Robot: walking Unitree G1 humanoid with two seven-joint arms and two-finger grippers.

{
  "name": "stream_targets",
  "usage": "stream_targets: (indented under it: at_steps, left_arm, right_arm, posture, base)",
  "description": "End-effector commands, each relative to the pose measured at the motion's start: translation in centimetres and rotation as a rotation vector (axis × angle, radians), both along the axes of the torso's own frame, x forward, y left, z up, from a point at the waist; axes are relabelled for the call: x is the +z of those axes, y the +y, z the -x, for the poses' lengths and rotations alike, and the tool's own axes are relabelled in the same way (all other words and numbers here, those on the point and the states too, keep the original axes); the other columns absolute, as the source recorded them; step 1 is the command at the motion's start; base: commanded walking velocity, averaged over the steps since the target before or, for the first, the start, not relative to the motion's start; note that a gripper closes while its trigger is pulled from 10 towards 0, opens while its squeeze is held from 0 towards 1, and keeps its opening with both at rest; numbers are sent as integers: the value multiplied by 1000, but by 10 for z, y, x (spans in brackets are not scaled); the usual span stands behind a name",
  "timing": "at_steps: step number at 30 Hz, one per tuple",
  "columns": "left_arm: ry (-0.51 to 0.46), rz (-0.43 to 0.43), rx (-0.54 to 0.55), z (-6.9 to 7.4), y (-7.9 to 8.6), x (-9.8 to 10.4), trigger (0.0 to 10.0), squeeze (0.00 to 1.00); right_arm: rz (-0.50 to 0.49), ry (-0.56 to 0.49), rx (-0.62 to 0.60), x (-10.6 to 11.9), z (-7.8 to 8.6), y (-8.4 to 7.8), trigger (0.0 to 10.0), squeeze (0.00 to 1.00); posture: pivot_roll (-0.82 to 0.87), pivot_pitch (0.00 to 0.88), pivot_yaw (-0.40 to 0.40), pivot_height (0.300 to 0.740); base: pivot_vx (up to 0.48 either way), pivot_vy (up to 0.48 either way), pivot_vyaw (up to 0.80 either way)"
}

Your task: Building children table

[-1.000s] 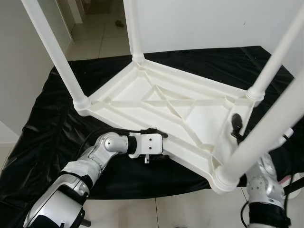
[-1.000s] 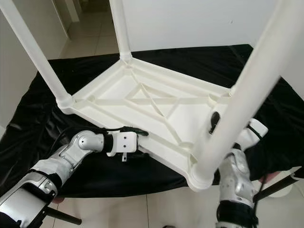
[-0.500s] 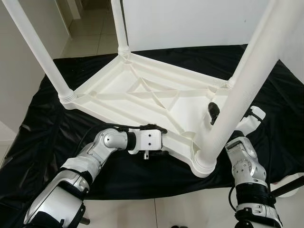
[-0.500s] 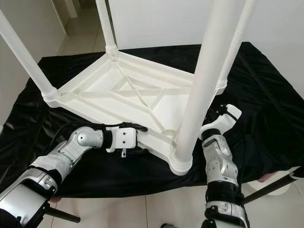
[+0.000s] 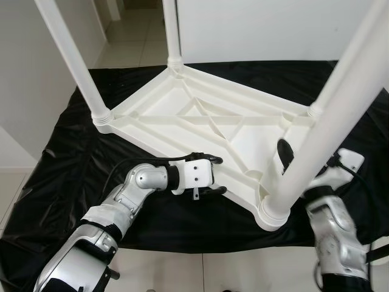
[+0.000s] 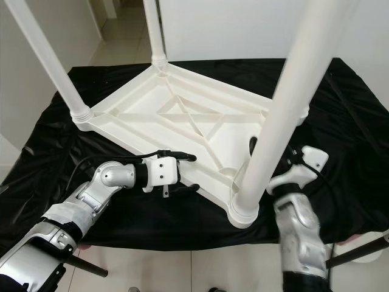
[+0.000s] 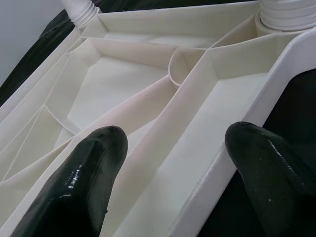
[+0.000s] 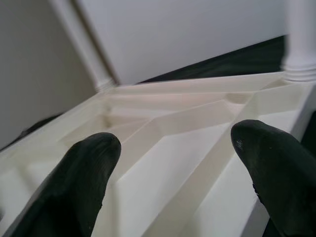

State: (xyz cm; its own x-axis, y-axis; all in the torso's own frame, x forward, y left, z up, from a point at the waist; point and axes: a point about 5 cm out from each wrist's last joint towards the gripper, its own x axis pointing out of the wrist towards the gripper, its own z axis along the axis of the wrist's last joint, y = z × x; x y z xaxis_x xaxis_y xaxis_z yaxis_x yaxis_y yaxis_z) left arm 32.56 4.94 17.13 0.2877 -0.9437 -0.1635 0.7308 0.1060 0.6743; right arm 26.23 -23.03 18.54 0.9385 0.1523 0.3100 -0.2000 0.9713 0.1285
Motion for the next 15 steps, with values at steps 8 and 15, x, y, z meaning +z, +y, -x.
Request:
stream_targets:
  at_steps: [8,15]
  left_arm:
    - [9,1,33,0,4,-3,10000,0]
    - [14,-4,23,0,3,-3,10000,0]
  right_arm:
    - [162,54,257,7,38,-7,10000,0]
    - [332,141,380,8,57,-16,10000,0]
  posture:
    - [-90,98,78,740]
    - [-104,94,91,740]
  base:
    - [0,0,0]
    - [0,0,0]
